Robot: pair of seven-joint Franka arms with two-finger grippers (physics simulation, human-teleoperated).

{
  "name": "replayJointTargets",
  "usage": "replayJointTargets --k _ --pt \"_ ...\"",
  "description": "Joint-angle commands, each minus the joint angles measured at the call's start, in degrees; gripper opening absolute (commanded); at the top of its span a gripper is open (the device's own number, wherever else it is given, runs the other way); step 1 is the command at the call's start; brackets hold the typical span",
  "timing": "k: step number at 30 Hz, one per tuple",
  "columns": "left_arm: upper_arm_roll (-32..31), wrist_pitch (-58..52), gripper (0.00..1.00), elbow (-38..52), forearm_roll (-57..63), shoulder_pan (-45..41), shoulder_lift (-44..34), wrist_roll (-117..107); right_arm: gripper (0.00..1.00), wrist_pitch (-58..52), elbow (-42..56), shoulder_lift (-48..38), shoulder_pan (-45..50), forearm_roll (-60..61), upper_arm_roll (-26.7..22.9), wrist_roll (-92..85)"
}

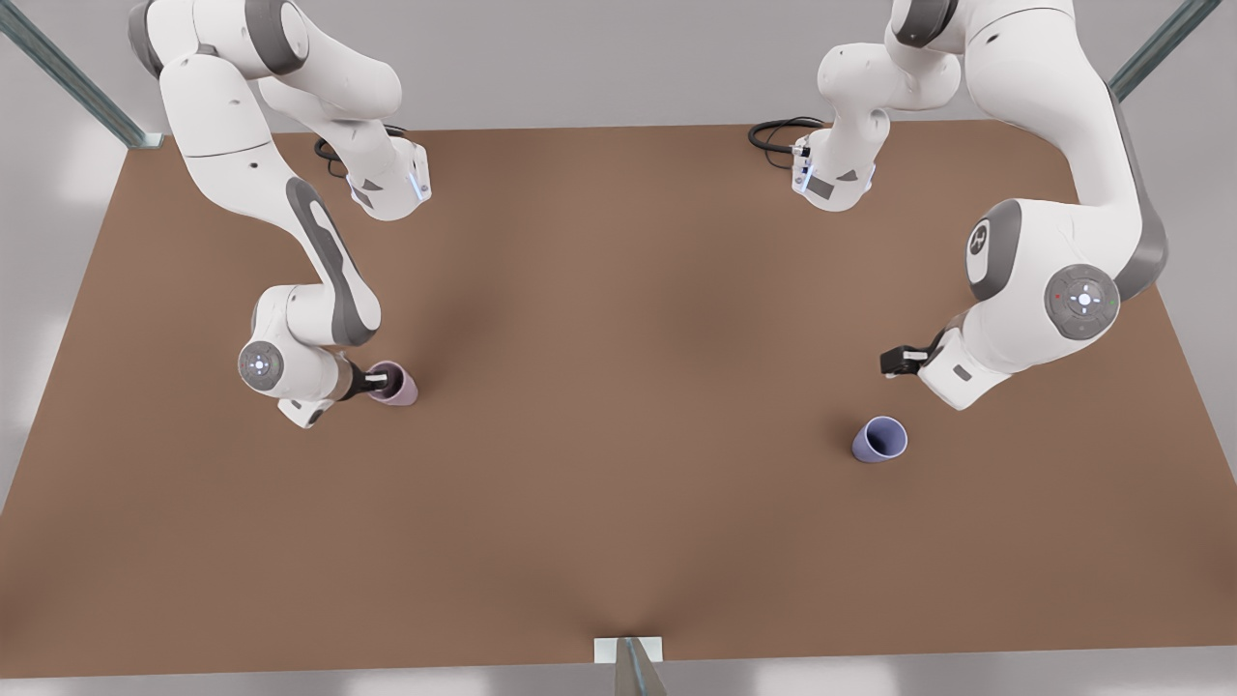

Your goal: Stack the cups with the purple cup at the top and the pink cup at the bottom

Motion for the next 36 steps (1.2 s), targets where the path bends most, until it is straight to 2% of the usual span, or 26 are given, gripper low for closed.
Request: replayJointTargets --k 1,6,9,12,14,16,18,20,24,28,31,36 --pt "0.0 0.1 1.0 0.1 0.1 0.0 -0.1 -0.4 0.21 0.2 0.0 -0.2 0.0 -0.2 0.0 -3.2" --pt "0.0 0.1 1.0 0.7 0.1 0.0 0.2 -0.3 0.21 -4.2 6.1 -0.3 0.0 0.2 0.4 -2.3" --pt "0.0 0.0 1.0 0.7 0.1 0.0 0.2 -0.2 0.21 -7.8 12.1 0.2 1.5 0.3 4.4 8.8" --pt "0.0 0.0 1.0 0.7 0.1 0.0 0.2 -0.2 0.21 -16.3 25.0 3.8 7.8 1.6 4.6 26.0" --pt "0.0 0.0 1.0 0.8 0.0 0.0 0.1 -0.2 0.21 -24.4 40.4 10.9 12.9 1.8 4.6 37.0" --pt "0.0 -0.1 1.0 0.8 0.0 0.0 0.1 -0.3 0.21 -26.9 49.2 15.0 17.8 2.0 4.6 46.9" --pt "-0.1 -0.1 1.0 0.8 0.1 0.0 -0.1 -0.7 0.21 -31.7 69.8 26.8 25.3 2.0 4.6 57.9" --pt "-0.3 -0.1 1.0 0.8 0.0 0.0 -0.1 -0.4 0.21 -30.5 80.1 34.9 32.5 2.0 4.5 59.5" --pt "-0.3 -0.2 1.0 0.8 0.0 0.0 -0.1 -0.4 0.21 -24.9 81.8 38.4 38.9 1.6 4.1 59.8" --pt "-0.3 -0.2 1.0 0.8 0.0 0.0 -0.2 -0.4 0.21 -20.1 81.6 43.5 39.2 -3.9 4.0 59.6" --pt "-0.3 -0.2 1.0 0.8 0.0 0.0 -0.2 -0.4 0.21 -24.2 79.4 43.4 40.4 -11.3 3.9 57.4" --pt "-0.1 -0.2 1.0 0.8 0.0 0.0 -0.1 -0.7 0.21 -23.5 79.3 44.6 40.9 -11.2 4.1 57.2"
